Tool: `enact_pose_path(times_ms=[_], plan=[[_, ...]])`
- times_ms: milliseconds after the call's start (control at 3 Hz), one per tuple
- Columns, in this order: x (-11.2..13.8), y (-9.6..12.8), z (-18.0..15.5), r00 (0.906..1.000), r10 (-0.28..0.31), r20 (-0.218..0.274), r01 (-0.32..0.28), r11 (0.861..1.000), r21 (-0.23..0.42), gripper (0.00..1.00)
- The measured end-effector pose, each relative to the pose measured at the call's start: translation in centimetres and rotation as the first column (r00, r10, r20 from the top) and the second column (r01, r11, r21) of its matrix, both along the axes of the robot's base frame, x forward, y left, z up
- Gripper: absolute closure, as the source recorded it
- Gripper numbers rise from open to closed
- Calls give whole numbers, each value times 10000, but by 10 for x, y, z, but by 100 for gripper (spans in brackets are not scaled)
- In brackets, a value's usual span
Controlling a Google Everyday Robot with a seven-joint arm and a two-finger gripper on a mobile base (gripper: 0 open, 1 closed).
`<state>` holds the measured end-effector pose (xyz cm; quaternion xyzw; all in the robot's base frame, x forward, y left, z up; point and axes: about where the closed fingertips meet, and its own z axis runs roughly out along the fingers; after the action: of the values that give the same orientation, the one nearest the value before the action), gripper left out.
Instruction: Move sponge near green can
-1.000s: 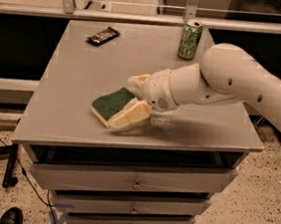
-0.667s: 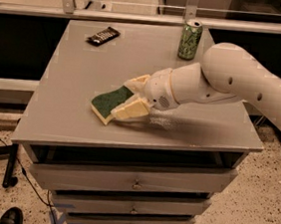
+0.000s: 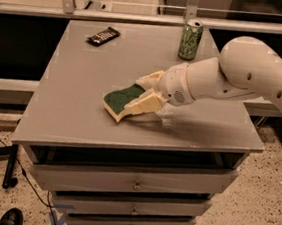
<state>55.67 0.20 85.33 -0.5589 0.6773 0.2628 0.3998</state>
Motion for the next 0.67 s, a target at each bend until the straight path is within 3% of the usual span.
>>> enact_pose_path(times_ms=[333,667], plan=[[23,-77,27,9901,-1272,592,1304,9901,-527,100],[23,-77,27,9901,-1271,592,1302,9901,-527,100]])
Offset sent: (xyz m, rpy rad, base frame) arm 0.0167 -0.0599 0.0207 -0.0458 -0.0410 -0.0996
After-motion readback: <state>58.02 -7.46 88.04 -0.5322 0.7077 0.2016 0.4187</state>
